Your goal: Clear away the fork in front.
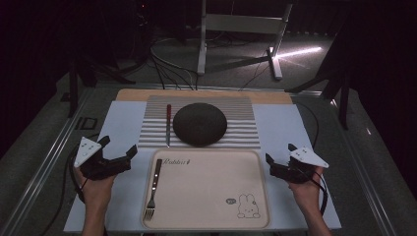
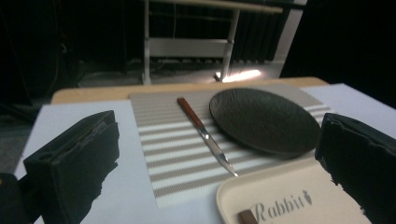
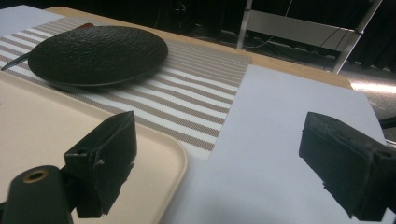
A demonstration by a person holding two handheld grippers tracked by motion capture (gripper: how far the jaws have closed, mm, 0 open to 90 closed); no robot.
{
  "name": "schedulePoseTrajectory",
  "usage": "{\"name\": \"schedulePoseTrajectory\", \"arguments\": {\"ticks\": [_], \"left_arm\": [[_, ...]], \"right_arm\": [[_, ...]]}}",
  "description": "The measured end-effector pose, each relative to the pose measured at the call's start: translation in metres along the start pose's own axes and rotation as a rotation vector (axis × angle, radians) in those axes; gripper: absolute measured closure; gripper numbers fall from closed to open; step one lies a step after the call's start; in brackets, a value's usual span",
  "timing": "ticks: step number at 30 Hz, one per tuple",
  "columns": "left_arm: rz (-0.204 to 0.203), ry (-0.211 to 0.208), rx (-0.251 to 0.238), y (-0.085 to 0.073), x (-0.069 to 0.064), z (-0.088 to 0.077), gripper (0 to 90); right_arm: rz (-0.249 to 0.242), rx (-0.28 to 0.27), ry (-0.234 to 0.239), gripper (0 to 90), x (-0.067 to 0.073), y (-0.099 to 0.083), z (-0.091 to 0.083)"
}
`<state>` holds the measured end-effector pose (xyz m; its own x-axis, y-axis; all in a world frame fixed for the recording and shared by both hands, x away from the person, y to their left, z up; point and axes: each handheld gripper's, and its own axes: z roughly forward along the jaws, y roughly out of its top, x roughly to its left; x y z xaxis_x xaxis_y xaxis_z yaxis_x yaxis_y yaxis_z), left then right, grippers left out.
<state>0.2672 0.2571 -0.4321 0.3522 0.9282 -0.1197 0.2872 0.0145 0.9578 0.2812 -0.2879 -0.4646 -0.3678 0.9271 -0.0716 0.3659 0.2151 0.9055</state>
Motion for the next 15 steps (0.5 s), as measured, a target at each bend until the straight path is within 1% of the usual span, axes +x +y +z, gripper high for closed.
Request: {"name": "schedulePoseTrajectory", "arguments": {"ticks": [2, 5, 9, 15], "left_arm": [[0.003, 0.008, -0.02, 0.001, 0.0, -0.002, 0.4], [0.012, 0.017, -0.034, 0.001, 0.001, -0.003, 0.4], [0.028, 0.029, -0.033, 0.0, 0.001, -0.003, 0.3], [0.034, 0.036, -0.03, -0.001, 0.001, -0.002, 0.3]], "right_arm": [[0.004, -0.009, -0.001, 11.3, 0.0, -0.002, -0.003], [0.003, -0.02, 0.0, 11.4, 0.0, -0.005, -0.008], [0.009, -0.031, 0.0, 11.4, 0.0, -0.008, -0.014], [0.017, -0.036, -0.002, 11.4, 0.0, -0.014, -0.023]]}}
